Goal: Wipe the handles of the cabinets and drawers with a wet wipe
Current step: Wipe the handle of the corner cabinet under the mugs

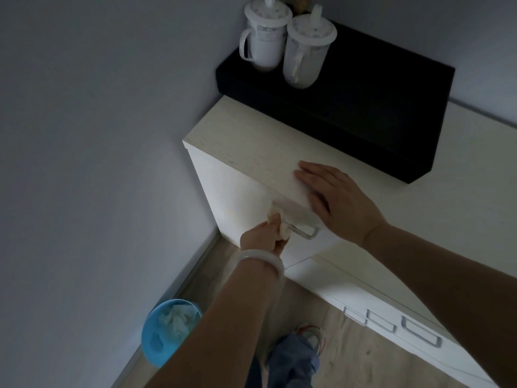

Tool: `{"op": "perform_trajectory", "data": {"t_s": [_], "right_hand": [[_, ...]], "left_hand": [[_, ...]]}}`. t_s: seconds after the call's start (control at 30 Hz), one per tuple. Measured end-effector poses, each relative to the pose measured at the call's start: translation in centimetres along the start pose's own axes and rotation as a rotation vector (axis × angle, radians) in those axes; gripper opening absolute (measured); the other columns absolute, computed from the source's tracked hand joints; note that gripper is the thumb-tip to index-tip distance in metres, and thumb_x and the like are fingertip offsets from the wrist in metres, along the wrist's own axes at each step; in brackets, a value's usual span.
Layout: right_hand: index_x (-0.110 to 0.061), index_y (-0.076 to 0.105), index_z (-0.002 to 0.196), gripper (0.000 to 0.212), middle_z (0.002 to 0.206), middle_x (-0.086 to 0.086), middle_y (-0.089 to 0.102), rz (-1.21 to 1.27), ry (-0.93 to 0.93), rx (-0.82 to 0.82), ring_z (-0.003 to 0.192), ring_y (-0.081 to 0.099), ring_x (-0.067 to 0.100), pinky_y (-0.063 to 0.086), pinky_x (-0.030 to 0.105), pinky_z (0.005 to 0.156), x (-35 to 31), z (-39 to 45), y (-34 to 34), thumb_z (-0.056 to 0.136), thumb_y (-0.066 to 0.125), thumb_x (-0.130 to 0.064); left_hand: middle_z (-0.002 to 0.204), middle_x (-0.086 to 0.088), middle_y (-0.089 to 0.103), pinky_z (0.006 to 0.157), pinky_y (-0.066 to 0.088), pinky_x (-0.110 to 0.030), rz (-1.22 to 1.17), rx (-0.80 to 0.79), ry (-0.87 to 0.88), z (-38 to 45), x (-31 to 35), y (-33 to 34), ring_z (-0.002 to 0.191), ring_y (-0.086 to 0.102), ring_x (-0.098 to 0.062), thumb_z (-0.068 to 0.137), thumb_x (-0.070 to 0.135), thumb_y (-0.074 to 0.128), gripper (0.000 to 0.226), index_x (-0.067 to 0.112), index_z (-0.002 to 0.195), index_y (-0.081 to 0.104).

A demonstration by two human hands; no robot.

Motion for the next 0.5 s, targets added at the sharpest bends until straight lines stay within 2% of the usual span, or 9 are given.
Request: {"op": "perform_trajectory", "data": {"t_s": [0.2,0.3,0.37,0.5], "right_hand": [[-0.023,0.036,0.148,0.050,0.155,-0.004,0.033,0.008,-0.006,0.002,0.141,0.030,0.013,0.025,0.035,0.117,0.0,0.1,-0.1,0.100,0.030,-0.035],[-0.023,0.037,0.147,0.049,0.154,-0.004,0.035,0.008,-0.012,0.015,0.141,0.031,0.012,0.023,0.032,0.117,-0.1,0.1,-0.2,0.100,0.032,-0.034],[-0.022,0.037,0.147,0.049,0.154,-0.003,0.035,0.014,-0.015,0.021,0.141,0.031,0.013,0.024,0.032,0.117,-0.1,0.1,-0.2,0.100,0.032,-0.033],[-0.022,0.037,0.147,0.049,0.154,-0.002,0.035,0.012,-0.015,0.020,0.141,0.032,0.014,0.025,0.035,0.117,-0.1,0.0,-0.2,0.100,0.031,-0.034]], "left_hand": [[0.081,-0.006,0.061,0.062,0.057,-0.024,0.170,-0.087,-0.008,-0.3,-2.4,1.2,0.071,0.061,-0.015,0.089,0.011,0.066,0.012,0.009,0.079,0.059],[0.075,-0.012,0.065,0.069,0.057,-0.030,0.060,-0.013,-0.018,-0.3,-0.7,0.3,0.069,0.063,-0.018,0.084,0.006,0.070,0.012,0.001,0.076,0.062],[0.077,-0.014,0.068,0.077,0.057,-0.031,0.029,-0.025,0.012,-0.4,0.0,0.3,0.072,0.066,-0.019,0.083,0.005,0.072,0.010,0.000,0.077,0.065],[0.082,-0.009,0.065,0.079,0.057,-0.030,0.192,-0.105,-0.034,-1.1,-3.0,1.7,0.074,0.064,-0.017,0.087,0.008,0.068,0.009,0.004,0.082,0.062]]}}
Point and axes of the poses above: each hand's wrist, its own z-axis towards the middle knuckle, its own y-axis out of the palm, x = y × z, the point moved 7 cm from there along z, towards the middle knuckle
